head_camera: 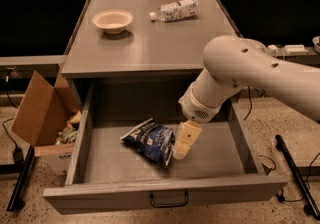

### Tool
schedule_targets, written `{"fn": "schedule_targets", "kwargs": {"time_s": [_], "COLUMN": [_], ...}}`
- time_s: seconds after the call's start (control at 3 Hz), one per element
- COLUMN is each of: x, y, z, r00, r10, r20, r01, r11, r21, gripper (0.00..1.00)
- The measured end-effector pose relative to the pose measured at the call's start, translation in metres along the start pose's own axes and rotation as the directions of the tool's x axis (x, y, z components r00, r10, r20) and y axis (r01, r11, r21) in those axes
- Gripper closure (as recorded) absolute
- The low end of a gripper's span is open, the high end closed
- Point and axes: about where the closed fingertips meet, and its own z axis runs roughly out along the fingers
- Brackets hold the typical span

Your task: Pick blue chip bag from top drawer and place on counter

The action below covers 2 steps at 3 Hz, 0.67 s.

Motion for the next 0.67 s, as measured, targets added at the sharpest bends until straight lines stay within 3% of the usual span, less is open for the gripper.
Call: {"fn": "schedule_targets", "kwargs": {"time_s": [0.33,0.67], "x": [-0.003,-0.003], "y": [-0.011,-0.015], "z": [0.046,0.072], "r00": [0.999,0.997], "r10": [-0.007,-0.009], "r20": [-0.051,-0.081], "r01": [0.005,0.002], "r11": [0.9988,0.9968], "r21": [-0.048,-0.08], "gripper": [0.0,0.0]}}
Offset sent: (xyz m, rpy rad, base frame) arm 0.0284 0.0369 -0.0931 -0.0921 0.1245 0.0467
